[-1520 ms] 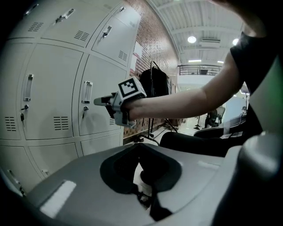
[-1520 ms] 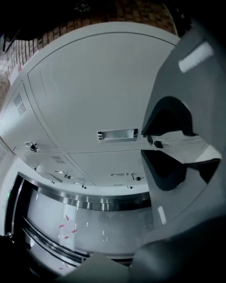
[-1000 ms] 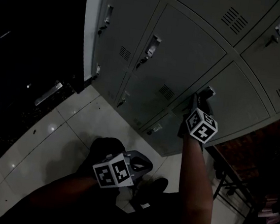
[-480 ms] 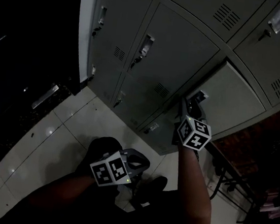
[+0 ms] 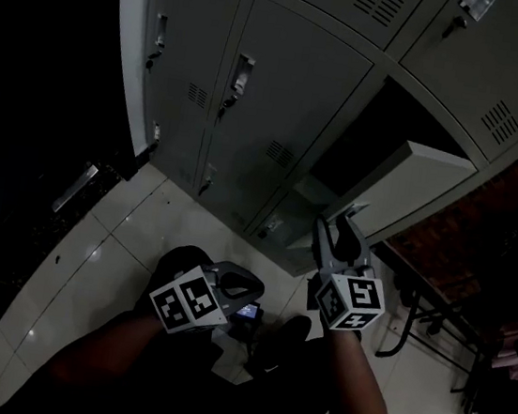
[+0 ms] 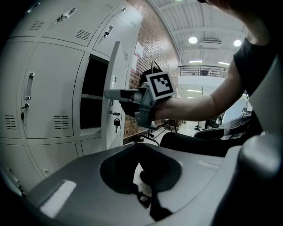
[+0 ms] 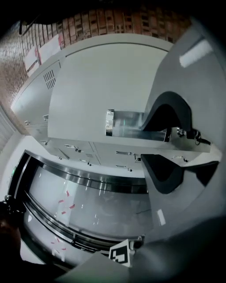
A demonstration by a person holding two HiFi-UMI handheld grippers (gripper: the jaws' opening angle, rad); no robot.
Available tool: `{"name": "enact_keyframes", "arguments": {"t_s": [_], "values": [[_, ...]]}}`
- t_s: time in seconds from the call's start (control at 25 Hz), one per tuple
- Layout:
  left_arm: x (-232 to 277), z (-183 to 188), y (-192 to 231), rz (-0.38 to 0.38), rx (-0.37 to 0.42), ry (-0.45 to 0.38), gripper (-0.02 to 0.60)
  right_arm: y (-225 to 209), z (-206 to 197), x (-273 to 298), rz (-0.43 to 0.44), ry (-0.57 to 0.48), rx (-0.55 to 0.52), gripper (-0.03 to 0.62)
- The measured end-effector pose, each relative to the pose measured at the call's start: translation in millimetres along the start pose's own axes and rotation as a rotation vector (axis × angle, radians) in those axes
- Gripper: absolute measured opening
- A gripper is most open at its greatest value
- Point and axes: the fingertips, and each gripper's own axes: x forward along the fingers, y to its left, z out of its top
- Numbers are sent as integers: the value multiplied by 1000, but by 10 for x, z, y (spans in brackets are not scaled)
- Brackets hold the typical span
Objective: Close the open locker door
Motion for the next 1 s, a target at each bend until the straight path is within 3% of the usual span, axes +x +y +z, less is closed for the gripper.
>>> {"name": "enact_keyframes", "arguments": {"t_s": [0.2,0.68,1.0], "values": [[-5,-21,6,5,2,2,12,-44,-61,-522,46,-13,-10,123],[-16,-37,26,17,2,13,12,-294,-197,-1358,200,-42,-17,135],[-20,-28,20,21,2,11,12,-544,-260,-1714,140,-79,6,149]]}}
